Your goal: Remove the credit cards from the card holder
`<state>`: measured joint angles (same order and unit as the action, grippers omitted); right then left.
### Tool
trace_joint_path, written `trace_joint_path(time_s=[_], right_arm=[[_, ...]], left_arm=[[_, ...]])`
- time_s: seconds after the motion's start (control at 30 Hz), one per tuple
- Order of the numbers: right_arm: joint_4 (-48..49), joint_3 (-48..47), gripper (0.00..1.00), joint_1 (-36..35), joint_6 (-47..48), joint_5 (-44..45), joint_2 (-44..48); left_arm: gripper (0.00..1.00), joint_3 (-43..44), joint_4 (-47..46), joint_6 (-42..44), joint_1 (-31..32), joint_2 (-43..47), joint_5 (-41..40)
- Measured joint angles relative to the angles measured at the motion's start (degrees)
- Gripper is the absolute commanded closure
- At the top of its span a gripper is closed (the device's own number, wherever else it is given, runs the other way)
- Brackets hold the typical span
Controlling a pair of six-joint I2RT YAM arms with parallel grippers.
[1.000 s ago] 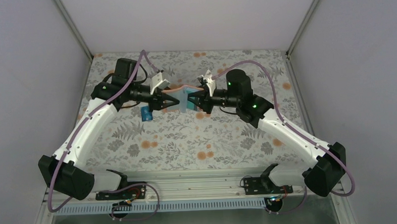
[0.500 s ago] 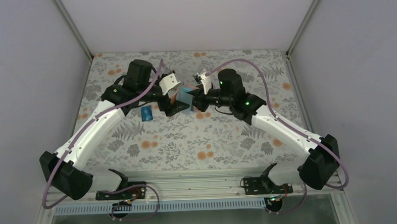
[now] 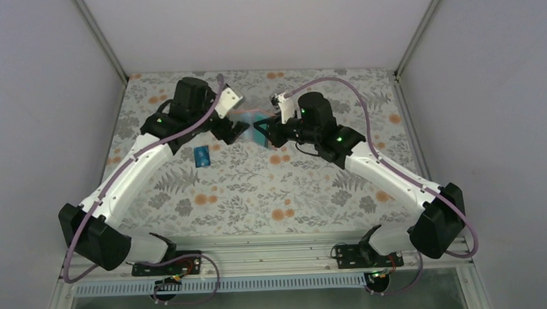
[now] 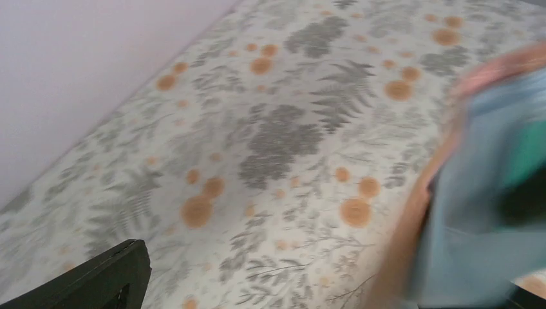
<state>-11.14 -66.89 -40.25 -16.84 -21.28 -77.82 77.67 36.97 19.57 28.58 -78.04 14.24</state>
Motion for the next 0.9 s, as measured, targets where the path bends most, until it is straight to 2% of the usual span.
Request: trace_joint_path(time_s=[0.33,0.43,0.53,0.67,0.83,0.9], right_arm=[[-2.89,-0.72,0.96,1.75,-3.28,1.44,2.40],[-4.35,-0.74,0.96,1.92,-4.15,4.09,2.36],[-6.38,-1.33,0.96,1.99,-4.85,7.72,1.46],[-8.46,-3.52,0.96,1.99,-5.64,12.33,-1.18],[-10.67,-7.56,0.96,1.53,-6.05,18.47,-5.73],[-10.95,-8.76,0.96,1.42,-6.27,19.58,-7.56]], left_arm=[[0.00,0.00,-3.39,-1.31,-14.67,2.14,-5.33],[0.00,0.04,-3.67,-1.14,-16.79,2.71,-5.18],[0.03,1.27,-2.40,-0.61,-17.25,3.61,-1.11],[0.00,5.01,0.07,0.15,-14.21,4.66,8.22],[0.00,5.31,2.21,0.92,-2.10,4.39,12.35],[0.00,5.31,2.34,0.68,0.00,2.99,11.21]])
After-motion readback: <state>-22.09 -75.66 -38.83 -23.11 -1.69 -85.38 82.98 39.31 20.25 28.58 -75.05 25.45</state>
